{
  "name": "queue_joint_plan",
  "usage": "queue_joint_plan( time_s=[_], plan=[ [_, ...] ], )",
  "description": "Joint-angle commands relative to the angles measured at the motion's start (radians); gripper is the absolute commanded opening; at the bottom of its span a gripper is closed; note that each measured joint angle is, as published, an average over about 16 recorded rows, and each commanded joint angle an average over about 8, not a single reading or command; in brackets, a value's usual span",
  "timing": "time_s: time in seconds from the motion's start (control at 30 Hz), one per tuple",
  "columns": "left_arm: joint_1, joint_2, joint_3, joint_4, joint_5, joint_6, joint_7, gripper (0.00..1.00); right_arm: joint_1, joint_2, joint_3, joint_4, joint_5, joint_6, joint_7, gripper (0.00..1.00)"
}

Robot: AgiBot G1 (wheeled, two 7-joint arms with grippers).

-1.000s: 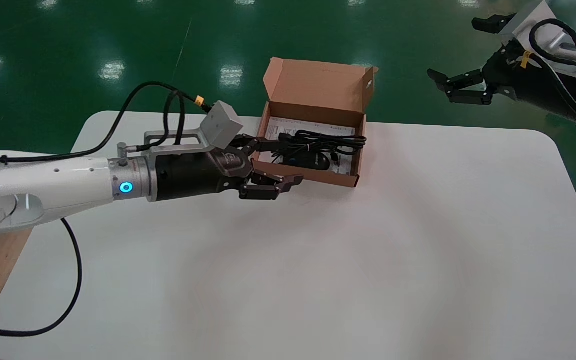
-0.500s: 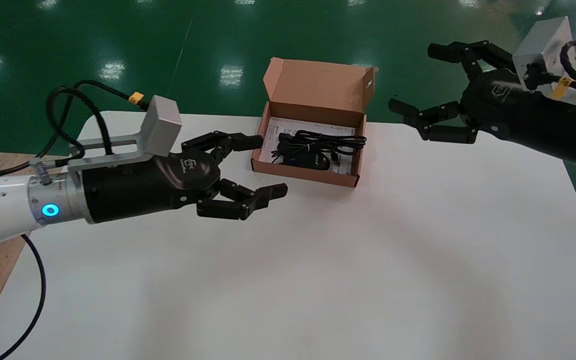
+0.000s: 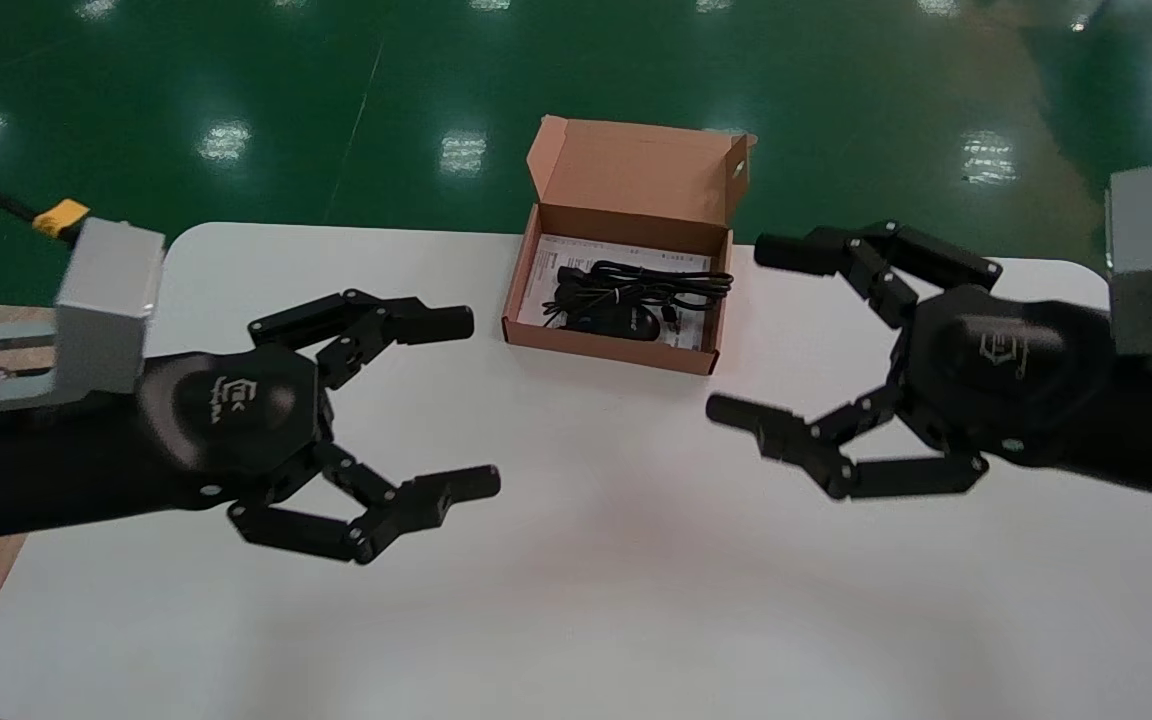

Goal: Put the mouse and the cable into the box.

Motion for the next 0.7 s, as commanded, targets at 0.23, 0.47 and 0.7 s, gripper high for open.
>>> queue_joint_plan(
  time_s=[0.23,0.47,0.7],
  plan=[
    [0.075,-0.085,-0.100,-0.123,-0.044,0.084,-0.030,1.00,-0.094,0.051,0.035,0.150,0.072,-0.106,0.119,1.00],
    [0.088,-0.099,-0.117,-0.143,-0.054,0.098,-0.034,1.00,-0.110,0.060,0.042,0.174,0.086,-0.123,0.131,1.00],
    [0.080,-0.090,-0.105,-0.129,-0.049,0.088,-0.031,1.00,-0.099,0.055,0.038,0.157,0.078,-0.111,0.122,1.00]
  ],
)
